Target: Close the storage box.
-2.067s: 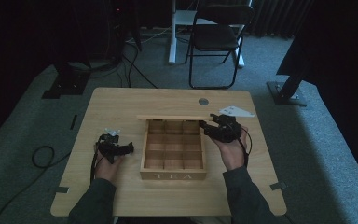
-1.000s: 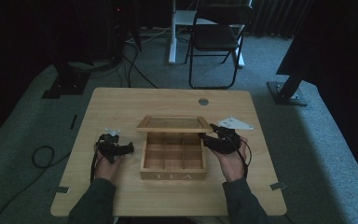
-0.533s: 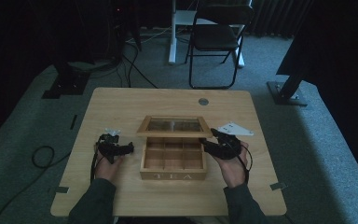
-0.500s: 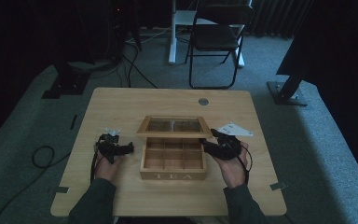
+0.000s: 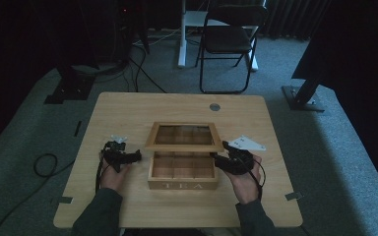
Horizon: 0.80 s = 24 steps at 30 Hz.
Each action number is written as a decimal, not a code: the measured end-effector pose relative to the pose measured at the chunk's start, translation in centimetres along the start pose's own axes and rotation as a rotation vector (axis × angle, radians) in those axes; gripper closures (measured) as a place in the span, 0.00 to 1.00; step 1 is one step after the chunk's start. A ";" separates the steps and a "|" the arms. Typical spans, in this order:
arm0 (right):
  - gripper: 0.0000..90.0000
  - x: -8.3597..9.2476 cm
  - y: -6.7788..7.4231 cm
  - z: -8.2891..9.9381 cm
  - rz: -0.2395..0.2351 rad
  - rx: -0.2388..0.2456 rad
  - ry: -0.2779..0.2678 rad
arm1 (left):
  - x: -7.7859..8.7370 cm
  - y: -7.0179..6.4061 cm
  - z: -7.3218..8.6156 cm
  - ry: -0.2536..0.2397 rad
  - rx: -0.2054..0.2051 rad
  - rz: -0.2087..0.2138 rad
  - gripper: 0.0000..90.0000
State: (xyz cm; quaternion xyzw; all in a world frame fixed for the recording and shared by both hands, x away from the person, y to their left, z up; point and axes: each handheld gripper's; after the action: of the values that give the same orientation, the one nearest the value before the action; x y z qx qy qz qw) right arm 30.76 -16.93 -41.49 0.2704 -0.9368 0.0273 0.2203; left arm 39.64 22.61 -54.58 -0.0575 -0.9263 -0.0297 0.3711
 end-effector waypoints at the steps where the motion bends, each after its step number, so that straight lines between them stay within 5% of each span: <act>1: 0.47 0.0 0.0 0.1 0.001 0.003 -0.001 | 0.0 0.0 0.0 0.001 -0.001 0.000 0.02; 24: 0.47 0.3 0.5 2.4 0.000 0.012 0.018 | 0.0 0.0 0.0 0.003 -0.004 0.000 0.02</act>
State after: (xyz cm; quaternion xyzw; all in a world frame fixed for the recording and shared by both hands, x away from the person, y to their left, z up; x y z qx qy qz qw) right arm 29.28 -17.04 -43.50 0.2717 -0.9345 0.0354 0.2272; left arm 39.63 22.63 -54.57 -0.0583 -0.9256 -0.0317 0.3725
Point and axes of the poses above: each handheld gripper's, and its own axes: x roughly backward along the jaws, z roughly out of its underside, y roughly to its left, and after that the axes turned 3 degrees about -y, right-handed
